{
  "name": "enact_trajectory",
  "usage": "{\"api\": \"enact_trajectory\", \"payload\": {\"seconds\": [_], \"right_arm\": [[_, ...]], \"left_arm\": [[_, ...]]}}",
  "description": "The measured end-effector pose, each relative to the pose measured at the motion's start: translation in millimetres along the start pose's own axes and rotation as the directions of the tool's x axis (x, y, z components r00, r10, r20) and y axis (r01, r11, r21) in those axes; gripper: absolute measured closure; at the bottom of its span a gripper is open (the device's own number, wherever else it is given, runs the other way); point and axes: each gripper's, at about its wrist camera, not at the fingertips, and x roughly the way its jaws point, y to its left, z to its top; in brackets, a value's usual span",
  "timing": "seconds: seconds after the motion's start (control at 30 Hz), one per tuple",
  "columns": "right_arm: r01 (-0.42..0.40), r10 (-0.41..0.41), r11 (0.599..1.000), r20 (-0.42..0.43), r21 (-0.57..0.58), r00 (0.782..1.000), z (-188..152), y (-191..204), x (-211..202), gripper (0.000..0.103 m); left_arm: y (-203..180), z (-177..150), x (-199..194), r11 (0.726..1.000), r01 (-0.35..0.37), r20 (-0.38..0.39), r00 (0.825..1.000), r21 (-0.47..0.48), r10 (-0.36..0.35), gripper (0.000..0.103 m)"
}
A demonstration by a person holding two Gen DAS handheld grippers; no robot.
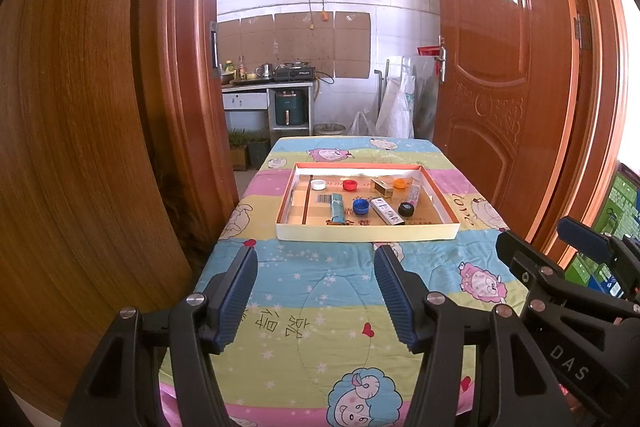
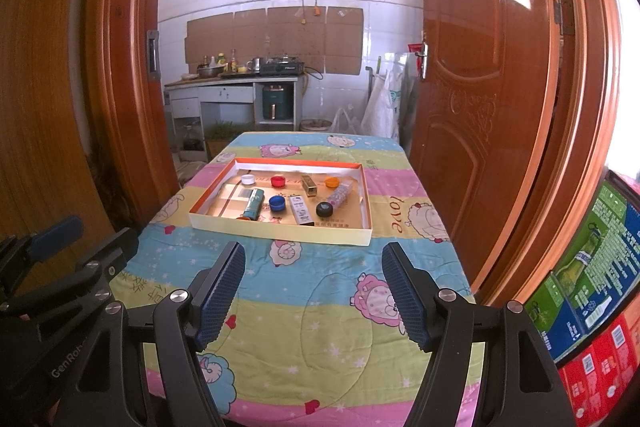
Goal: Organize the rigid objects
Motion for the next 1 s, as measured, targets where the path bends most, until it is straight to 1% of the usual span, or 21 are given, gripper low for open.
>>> {"api": "enact_trajectory", "payload": {"seconds": [1.0], "right_arm": [[-0.004, 0.004, 1.0, 0.004, 0.011, 1.0, -1.4, -1.3, -1.1, 0.03]], "left_arm": [[2.5, -2.5, 2.8, 1.0, 0.002, -0.006, 1.0, 0.005, -0.002, 0.043]]}}
